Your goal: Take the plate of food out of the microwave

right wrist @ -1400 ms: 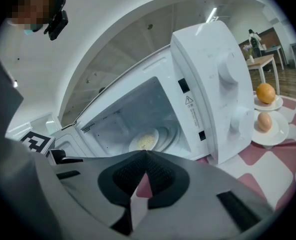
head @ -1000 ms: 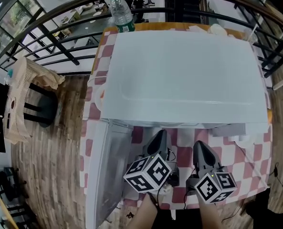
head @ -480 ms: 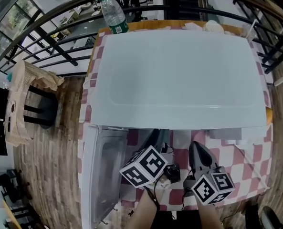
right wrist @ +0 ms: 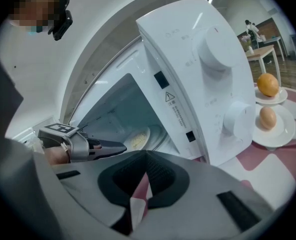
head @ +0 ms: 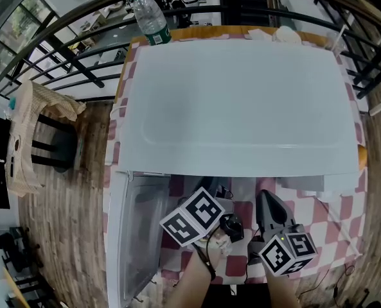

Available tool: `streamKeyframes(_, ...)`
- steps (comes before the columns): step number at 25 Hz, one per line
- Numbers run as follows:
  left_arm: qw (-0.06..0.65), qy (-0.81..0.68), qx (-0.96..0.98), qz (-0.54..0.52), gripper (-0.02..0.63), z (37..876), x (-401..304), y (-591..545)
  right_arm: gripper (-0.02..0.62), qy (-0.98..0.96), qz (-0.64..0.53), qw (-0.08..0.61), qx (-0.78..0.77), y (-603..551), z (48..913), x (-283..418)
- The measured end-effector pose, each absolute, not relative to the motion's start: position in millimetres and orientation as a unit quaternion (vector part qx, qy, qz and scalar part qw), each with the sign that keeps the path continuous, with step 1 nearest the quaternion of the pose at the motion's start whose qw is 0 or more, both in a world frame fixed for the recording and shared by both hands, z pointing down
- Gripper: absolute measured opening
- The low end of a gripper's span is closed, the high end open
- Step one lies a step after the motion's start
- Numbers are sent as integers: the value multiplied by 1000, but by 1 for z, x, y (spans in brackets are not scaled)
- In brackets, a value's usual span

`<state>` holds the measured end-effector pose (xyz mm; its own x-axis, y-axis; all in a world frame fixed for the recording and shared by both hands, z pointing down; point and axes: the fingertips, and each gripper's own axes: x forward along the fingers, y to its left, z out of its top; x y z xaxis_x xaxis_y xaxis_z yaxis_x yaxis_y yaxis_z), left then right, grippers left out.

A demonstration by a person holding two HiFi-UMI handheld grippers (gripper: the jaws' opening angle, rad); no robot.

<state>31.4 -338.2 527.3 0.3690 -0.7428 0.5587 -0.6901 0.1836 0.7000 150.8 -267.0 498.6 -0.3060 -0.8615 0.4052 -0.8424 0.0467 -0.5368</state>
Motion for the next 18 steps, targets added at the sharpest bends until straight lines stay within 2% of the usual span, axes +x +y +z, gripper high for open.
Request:
streamKeyframes(17,547,-550,631,-26,190,530,30,-344,11,733,-357,1,-579,-273,497,140)
streamKeyframes(18,548,-549,630,-28,176,530,30,-344,11,733,-357,2,-579,-273,497,140)
